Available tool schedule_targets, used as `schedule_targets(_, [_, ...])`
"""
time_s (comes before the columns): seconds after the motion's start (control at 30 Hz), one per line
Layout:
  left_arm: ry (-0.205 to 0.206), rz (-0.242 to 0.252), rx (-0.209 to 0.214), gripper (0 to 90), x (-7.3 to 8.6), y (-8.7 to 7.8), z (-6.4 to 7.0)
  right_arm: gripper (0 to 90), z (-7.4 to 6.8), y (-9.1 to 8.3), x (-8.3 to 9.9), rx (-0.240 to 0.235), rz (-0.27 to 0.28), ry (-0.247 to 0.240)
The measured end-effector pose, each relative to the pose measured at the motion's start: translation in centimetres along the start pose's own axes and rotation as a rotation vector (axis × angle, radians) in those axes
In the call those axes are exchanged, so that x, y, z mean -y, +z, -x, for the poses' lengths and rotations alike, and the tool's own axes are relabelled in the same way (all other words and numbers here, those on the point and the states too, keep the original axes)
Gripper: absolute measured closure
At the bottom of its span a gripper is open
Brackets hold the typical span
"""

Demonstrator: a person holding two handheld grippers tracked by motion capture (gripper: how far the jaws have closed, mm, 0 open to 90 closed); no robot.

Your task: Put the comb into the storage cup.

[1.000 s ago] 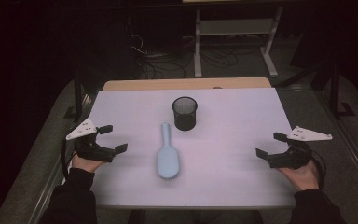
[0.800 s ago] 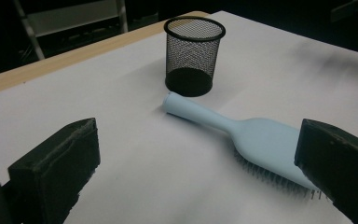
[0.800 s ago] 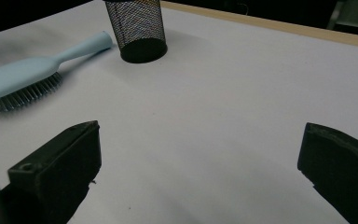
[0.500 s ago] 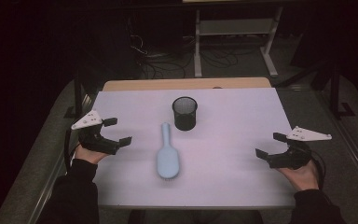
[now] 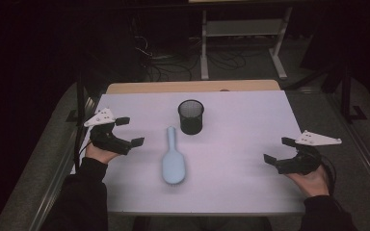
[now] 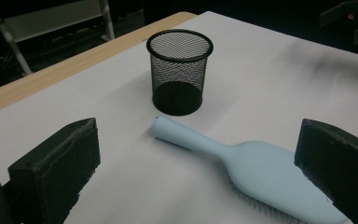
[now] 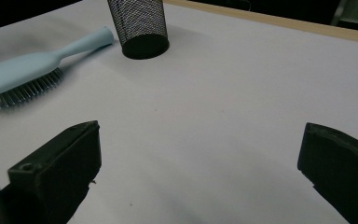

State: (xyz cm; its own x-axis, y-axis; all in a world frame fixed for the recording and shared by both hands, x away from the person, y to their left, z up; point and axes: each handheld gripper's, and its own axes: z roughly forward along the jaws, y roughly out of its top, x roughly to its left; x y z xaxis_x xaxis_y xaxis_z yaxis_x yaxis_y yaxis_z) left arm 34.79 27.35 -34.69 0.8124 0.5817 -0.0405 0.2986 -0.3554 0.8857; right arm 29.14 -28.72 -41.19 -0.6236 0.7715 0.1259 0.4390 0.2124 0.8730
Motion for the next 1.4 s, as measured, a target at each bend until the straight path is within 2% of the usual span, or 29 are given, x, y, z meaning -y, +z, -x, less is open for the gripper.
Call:
schedule_targets(0.4, [-0.008,-0.009,0.011,0.0,-1.5,1.1,-0.3,0.0,0.0,0.1,0.0,-0.003,-0.003,-0.003])
schedule_targets(0.8, [0.011,-0.035,0.030,0.0,-2.6,2.6,-0.4,0.0,0.0,0.0,0.0,-0.002,-0.003,-0.004])
schedule_targets(1.4, [0.023,-0.040,0.055,0.1,-3.8,4.7,-0.7,0.0,-0.1,0.2,0.1,-0.004,-0.012,-0.008])
